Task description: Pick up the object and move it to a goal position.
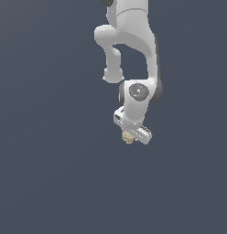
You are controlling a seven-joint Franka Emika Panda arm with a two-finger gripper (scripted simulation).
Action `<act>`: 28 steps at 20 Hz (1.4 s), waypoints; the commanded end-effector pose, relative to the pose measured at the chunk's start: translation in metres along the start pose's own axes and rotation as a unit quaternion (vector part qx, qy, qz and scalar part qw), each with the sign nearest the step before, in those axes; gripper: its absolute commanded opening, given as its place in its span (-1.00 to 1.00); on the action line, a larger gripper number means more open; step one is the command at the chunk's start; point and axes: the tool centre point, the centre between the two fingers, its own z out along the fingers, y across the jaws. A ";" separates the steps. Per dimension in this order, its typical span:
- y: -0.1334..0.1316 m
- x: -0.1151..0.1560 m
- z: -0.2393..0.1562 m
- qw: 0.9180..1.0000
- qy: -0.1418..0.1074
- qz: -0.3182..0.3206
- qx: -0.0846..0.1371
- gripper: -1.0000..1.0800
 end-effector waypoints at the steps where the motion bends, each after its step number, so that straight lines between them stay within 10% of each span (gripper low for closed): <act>1: 0.007 0.008 -0.016 1.000 0.000 0.000 0.001 -1.00; 28: 0.110 0.140 -0.280 1.000 0.000 0.001 0.000 -1.00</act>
